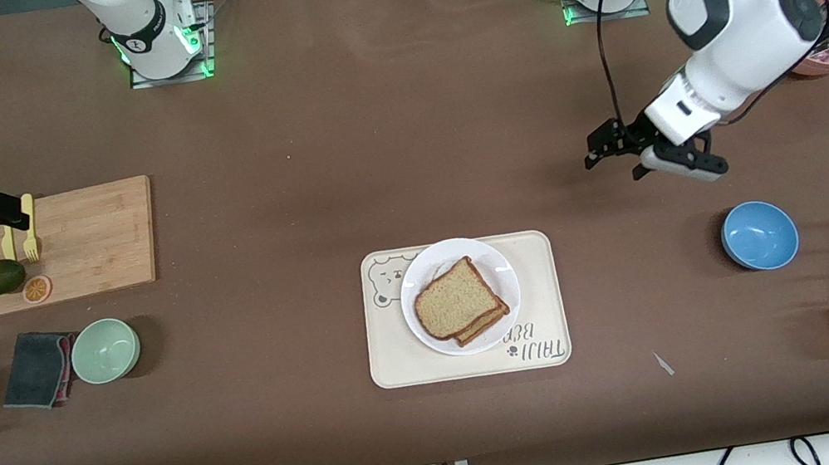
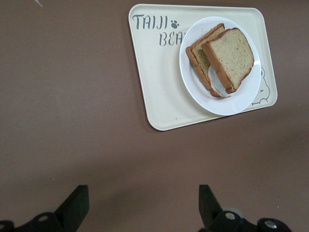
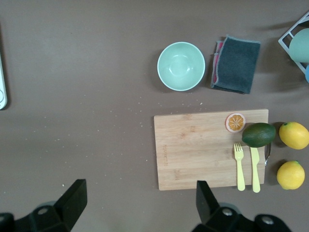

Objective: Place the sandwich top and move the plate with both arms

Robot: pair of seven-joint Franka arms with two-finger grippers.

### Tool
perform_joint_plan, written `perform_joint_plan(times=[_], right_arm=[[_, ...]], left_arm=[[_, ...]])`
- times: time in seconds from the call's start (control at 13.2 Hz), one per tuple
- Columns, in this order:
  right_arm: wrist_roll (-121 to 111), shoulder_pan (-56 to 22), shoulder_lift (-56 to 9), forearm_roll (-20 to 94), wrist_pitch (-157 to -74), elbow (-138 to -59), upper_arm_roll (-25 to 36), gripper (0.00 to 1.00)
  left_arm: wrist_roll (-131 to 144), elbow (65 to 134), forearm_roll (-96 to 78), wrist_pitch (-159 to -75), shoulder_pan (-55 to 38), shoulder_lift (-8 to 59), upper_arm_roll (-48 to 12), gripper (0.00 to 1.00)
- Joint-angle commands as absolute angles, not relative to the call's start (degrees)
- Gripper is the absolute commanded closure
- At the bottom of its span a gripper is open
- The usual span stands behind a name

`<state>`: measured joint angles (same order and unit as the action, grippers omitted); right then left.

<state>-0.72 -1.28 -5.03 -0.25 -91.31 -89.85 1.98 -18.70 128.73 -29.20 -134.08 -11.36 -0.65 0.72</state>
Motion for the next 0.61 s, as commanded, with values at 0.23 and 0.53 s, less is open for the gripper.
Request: perform_joint_plan(times=[0.23,0.53], right_arm=[[-0.7,-0.4,-3.1,0.9,-91.8,-91.1,0.6,0.0],[-0.4,-0.4,-3.1,0.9,-92.1,-91.0,0.5,0.0]], left_arm=[[-18.7,130.2,-15.8,-127.5,-6.4,-12.6,0.4,0.0],[-18.3,118.5,-4.1,-110.3,-6.9,-13.1,4.9,0.0]])
